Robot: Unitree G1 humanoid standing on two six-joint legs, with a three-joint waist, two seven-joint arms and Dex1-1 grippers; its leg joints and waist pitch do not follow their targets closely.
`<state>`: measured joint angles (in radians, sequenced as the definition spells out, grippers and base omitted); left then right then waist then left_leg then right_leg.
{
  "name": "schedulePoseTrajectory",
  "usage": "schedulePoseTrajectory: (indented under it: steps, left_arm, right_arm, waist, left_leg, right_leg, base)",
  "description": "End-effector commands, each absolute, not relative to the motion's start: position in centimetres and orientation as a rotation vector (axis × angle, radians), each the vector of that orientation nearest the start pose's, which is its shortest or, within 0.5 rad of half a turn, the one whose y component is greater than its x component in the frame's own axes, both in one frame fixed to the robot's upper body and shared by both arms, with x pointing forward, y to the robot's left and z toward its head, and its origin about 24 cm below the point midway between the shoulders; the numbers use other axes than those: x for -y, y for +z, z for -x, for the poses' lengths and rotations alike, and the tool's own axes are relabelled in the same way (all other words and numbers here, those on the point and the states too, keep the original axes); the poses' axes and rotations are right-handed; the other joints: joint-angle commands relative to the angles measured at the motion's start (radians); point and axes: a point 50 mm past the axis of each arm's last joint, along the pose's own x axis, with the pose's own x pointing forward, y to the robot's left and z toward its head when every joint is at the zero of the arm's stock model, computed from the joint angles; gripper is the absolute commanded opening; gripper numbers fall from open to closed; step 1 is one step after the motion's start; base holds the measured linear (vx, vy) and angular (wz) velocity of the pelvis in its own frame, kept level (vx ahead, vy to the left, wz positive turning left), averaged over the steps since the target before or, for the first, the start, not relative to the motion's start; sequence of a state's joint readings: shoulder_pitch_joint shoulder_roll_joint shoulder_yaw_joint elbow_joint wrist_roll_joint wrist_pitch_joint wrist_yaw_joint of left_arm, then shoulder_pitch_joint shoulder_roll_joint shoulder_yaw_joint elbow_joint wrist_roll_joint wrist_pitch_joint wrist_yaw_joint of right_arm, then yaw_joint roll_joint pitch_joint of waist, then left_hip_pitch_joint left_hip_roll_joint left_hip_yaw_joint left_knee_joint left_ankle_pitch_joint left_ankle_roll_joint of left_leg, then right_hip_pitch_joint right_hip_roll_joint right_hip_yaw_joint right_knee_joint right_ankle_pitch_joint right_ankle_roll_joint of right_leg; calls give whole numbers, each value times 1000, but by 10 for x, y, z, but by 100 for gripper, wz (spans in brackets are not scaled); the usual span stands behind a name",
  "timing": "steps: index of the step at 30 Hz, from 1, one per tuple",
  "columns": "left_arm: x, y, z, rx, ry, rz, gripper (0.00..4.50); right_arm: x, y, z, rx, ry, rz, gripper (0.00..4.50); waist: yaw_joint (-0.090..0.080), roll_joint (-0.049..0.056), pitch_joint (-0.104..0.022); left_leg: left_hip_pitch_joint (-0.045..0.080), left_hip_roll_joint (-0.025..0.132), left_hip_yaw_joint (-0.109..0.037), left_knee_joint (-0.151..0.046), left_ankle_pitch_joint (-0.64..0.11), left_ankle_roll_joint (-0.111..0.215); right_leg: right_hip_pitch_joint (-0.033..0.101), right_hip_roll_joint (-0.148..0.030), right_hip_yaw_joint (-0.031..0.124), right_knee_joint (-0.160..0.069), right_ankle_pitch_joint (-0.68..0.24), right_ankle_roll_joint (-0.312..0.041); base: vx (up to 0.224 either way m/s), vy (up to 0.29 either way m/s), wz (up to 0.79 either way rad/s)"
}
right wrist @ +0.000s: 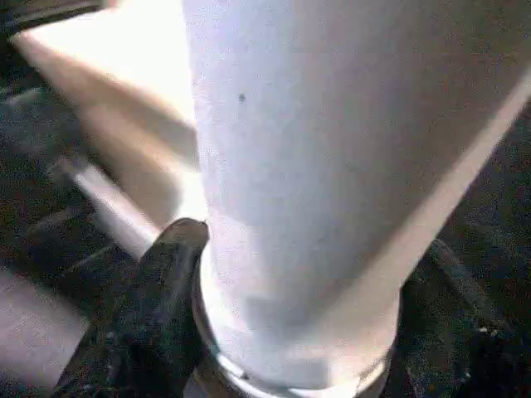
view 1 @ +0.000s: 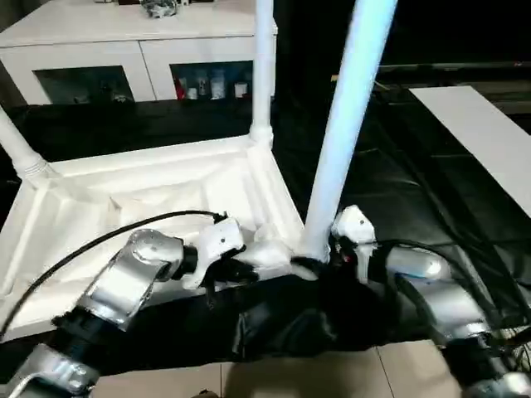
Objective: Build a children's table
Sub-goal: Rotate leg to tighten
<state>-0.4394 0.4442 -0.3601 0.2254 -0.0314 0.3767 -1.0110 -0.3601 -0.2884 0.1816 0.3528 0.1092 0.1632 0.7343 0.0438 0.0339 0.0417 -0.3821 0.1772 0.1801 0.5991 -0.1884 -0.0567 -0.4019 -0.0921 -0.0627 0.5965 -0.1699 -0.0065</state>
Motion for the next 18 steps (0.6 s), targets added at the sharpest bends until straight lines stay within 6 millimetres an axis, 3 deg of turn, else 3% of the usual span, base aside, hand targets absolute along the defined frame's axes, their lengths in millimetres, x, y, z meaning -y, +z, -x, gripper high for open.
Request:
schedulePoseTrajectory:
  steps: [1, 4, 7, 10, 13, 16, 18]
  left_arm:
    - [-119, 50, -297, -480, -1140, -402, 0]
    - [-102, 47, -310, -467, -997, -375, 0]
    - [-89, 45, -322, -455, -858, -345, 0]
    - [-72, 45, -332, -432, -732, -318, 0]
    - [-60, 47, -335, -409, -721, -312, 0]
    - [-60, 47, -335, -406, -739, -316, 0]
    - [-63, 48, -334, -403, -756, -328, 0]
  right_arm:
    - [132, 35, -310, -290, 740, 136, 272]
    - [120, 25, -321, -325, 532, 47, 272]
    - [110, 19, -328, -359, 379, 17, 272]
    - [94, 13, -333, -390, 262, 12, 272]
    - [73, 20, -338, -342, 323, 14, 272]
    - [67, 29, -341, -277, 366, 4, 272]
    - [68, 38, -341, -213, 397, -5, 328]
  waist:
    - [-4, -4, -55]
    - [-16, -5, -56]
    - [-14, -7, -57]
    - [-14, -6, -60]
    - [-10, -9, -63]
    - [-9, -9, -63]
    - [-8, -6, -63]
  left_leg:
    - [19, 44, -19, -85, -291, 2]
    - [18, 43, -19, -84, -290, -11]
    - [16, 41, -19, -83, -272, -12]
    - [23, 39, -15, -80, -268, -7]
    - [14, 37, -16, -78, -242, 16]
    - [11, 38, -15, -76, -223, 35]
    - [11, 39, -15, -76, -216, 45]
  right_leg:
    - [39, -50, 38, -78, -353, -178]
    - [34, -50, 40, -79, -356, -180]
    - [36, -51, 39, -79, -332, -175]
    - [31, -49, 39, -80, -304, -181]
    - [42, -53, 37, -78, -285, -175]
    - [43, -53, 36, -76, -262, -172]
    - [43, -52, 36, -76, -255, -179]
  base:
    - [0, 0, 0]
    - [0, 0, 0]
    - [0, 0, 0]
    - [0, 0, 0]
    - [0, 0, 0]
    - [0, 0, 0]
    - [0, 0, 0]
